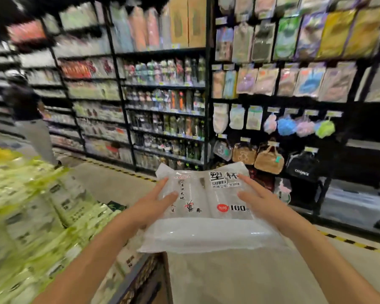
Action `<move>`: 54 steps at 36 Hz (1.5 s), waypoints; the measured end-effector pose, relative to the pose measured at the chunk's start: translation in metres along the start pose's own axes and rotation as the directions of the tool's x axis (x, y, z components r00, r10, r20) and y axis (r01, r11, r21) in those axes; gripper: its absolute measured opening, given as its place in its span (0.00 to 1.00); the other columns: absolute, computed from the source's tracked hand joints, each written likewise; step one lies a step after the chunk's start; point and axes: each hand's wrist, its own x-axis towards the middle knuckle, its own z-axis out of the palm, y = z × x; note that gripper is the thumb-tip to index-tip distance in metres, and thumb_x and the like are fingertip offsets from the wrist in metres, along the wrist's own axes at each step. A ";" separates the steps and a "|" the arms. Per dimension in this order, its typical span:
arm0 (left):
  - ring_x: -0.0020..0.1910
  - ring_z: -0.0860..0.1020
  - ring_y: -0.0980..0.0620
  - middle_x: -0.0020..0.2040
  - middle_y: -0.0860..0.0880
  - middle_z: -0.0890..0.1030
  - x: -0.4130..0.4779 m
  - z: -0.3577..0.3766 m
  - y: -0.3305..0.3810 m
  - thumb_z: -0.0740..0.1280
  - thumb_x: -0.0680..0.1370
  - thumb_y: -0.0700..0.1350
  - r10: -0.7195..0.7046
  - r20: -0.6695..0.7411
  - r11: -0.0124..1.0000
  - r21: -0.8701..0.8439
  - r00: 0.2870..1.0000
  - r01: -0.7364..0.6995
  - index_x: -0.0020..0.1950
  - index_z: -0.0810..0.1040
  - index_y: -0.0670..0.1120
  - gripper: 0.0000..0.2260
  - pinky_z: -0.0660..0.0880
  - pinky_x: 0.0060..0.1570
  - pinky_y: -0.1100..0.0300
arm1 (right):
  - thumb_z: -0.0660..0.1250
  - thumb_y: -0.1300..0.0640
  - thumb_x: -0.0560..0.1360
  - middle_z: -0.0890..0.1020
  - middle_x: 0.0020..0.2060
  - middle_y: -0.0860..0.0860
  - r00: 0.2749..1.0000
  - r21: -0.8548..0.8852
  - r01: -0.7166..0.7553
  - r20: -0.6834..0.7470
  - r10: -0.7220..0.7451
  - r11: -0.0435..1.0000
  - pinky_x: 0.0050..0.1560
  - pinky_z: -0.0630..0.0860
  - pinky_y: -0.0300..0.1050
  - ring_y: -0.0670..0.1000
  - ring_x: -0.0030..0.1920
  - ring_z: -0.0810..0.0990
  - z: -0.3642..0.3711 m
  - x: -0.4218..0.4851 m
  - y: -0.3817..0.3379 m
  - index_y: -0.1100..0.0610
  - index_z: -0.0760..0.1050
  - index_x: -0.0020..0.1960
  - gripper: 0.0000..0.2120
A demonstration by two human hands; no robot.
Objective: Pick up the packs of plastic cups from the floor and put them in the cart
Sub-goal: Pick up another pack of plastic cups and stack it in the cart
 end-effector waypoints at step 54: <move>0.78 0.56 0.49 0.79 0.56 0.54 -0.857 -0.015 -0.124 0.61 0.77 0.66 -0.683 -0.705 0.596 -0.690 -0.194 0.411 0.78 0.50 0.65 0.32 0.55 0.76 0.52 | 0.67 0.46 0.78 0.65 0.75 0.45 -0.265 0.600 0.422 0.799 -0.540 0.680 0.64 0.69 0.49 0.53 0.72 0.67 0.416 -0.539 -0.298 0.34 0.68 0.71 0.23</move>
